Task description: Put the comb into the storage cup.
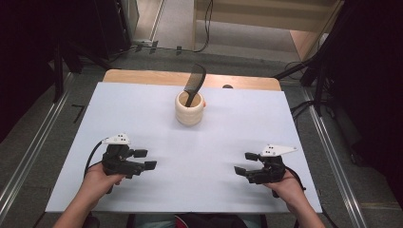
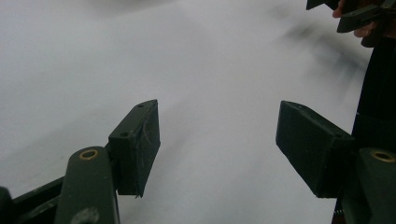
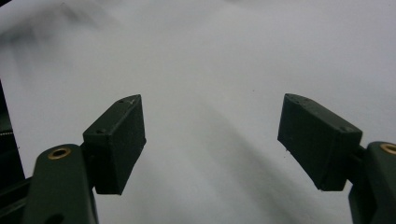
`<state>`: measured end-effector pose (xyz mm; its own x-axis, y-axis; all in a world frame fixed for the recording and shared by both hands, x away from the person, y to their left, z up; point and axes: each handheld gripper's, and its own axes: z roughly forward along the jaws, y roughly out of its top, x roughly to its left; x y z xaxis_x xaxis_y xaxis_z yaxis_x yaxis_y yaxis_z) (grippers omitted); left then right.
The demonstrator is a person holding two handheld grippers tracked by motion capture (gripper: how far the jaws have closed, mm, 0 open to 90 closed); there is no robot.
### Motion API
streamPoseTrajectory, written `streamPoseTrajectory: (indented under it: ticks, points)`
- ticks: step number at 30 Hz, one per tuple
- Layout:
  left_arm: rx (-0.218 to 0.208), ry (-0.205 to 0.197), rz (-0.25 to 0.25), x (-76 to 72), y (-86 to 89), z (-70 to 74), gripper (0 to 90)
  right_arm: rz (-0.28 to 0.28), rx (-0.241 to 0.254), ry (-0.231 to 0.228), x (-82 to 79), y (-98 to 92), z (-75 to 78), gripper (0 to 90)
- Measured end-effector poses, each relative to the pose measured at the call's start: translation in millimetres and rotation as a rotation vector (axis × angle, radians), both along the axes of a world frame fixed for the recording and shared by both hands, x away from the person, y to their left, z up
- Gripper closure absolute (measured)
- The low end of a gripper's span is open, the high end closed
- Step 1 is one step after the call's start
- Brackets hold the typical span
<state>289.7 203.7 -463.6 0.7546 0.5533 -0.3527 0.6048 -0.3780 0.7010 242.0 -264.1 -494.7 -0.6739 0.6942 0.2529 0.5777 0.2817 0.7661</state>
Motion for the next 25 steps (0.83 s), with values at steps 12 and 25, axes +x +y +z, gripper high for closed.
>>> streamPoseTrajectory:
  ticks: [12, 25]
  points:
    - [0.015, 0.002, 0.028, 0.0, 7.6, -1.3, 31.5, 0.002, -0.001, 0.007, 0.6, 0.5, -0.4, 21.3]
    - [0.026, 0.004, 0.025, 0.4, 7.3, -2.5, 31.5, 0.012, -0.005, 0.009, 1.2, 1.3, -1.1, 21.3]
